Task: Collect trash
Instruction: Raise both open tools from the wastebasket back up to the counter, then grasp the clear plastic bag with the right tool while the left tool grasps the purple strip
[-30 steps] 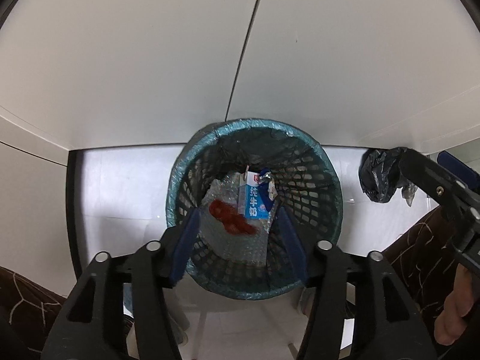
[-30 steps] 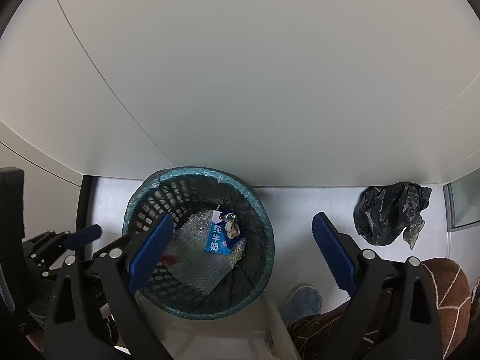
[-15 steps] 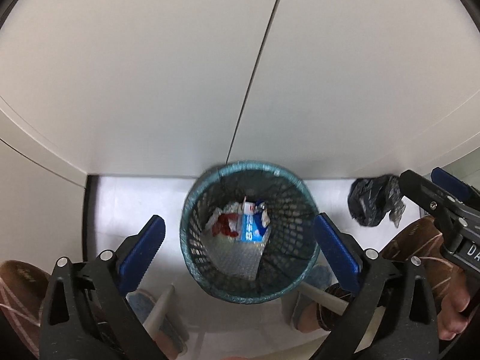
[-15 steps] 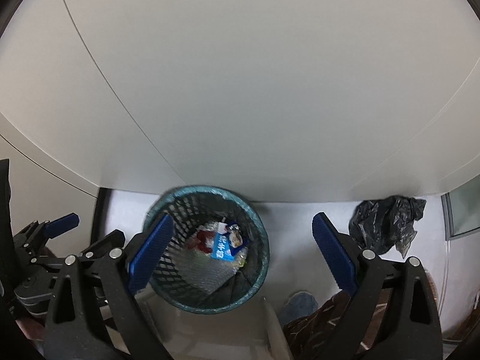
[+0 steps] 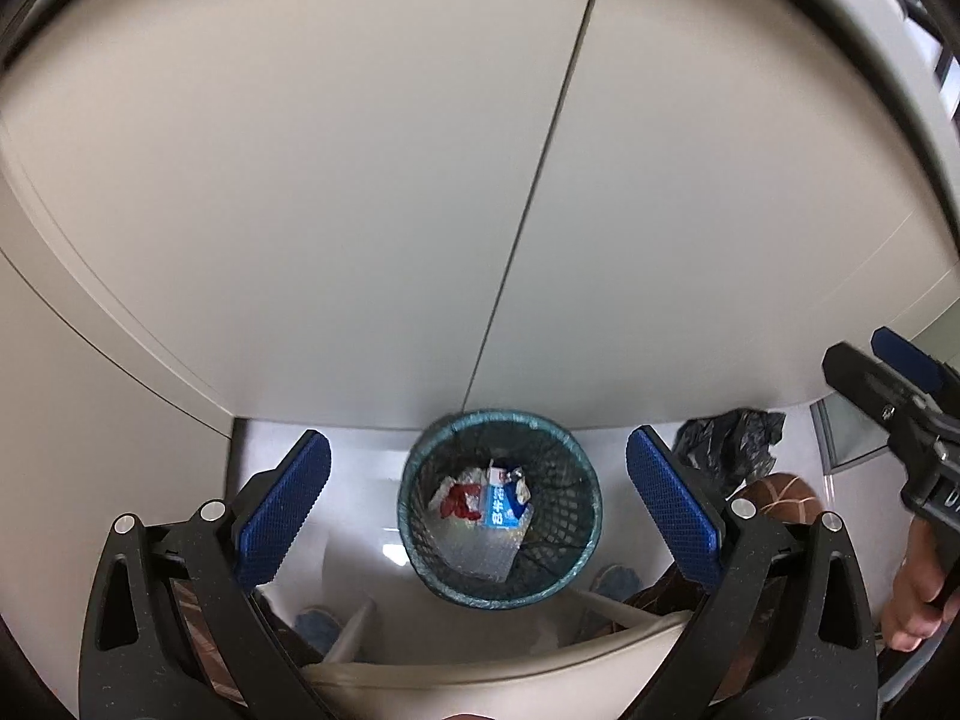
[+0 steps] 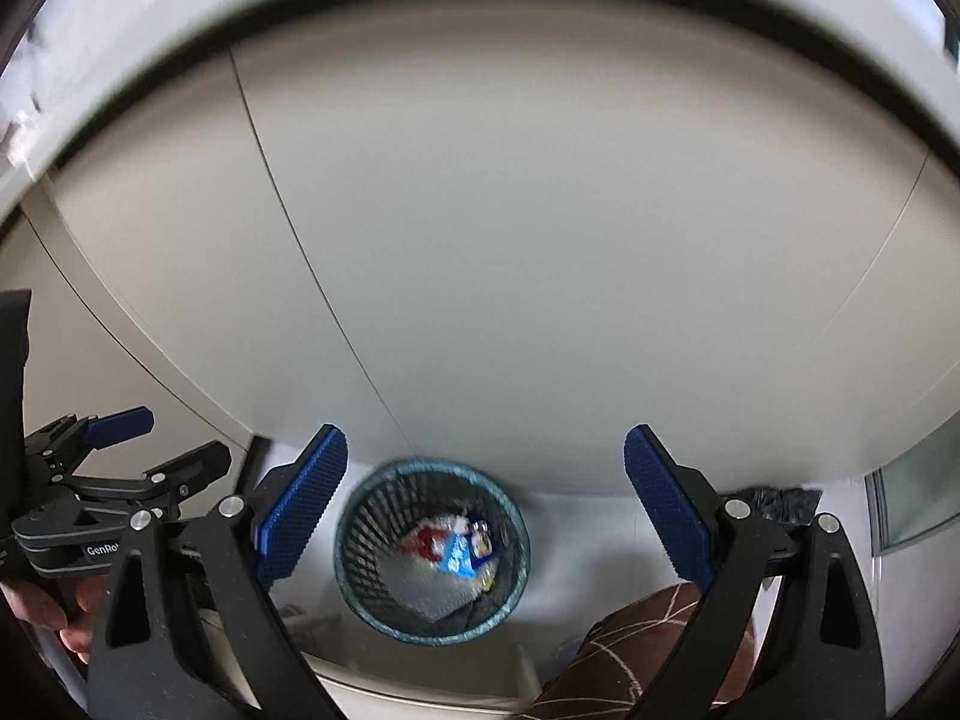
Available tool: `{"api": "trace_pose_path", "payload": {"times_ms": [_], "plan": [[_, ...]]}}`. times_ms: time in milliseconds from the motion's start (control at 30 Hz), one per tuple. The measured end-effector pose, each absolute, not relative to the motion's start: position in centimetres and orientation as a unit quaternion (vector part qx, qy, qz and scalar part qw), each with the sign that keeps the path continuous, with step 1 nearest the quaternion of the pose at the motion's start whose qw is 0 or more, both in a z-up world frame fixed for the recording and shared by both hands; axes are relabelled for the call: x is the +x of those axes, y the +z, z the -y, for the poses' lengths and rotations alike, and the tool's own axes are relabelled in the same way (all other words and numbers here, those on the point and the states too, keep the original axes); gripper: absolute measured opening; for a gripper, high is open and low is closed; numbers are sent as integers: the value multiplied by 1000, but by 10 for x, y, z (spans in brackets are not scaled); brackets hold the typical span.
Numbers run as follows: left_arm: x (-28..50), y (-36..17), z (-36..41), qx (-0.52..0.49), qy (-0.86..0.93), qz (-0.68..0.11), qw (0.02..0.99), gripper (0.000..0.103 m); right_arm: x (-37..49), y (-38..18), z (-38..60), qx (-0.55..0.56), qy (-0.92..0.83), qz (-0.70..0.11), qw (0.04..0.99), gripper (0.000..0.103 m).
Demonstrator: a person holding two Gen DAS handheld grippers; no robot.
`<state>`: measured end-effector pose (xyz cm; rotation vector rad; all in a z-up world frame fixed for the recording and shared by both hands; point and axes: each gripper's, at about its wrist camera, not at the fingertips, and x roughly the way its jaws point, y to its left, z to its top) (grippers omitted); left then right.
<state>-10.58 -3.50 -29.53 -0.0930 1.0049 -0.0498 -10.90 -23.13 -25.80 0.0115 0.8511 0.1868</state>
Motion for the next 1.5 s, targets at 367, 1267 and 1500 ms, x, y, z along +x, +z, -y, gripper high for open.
{"api": "trace_pose_path", "payload": {"times_ms": [367,1267,1500], "plan": [[-136,-174,33,-37,0,-409,912,97,-125,-143,242,13,94,-322,942,90],[-43,-19,44,-23,9,-351,936,97,31,-22,239,16,90,-334,938,90],[-5,-22,31,-29,9,-361,932,97,106,-37,225,5,95,-380,920,84]]}}
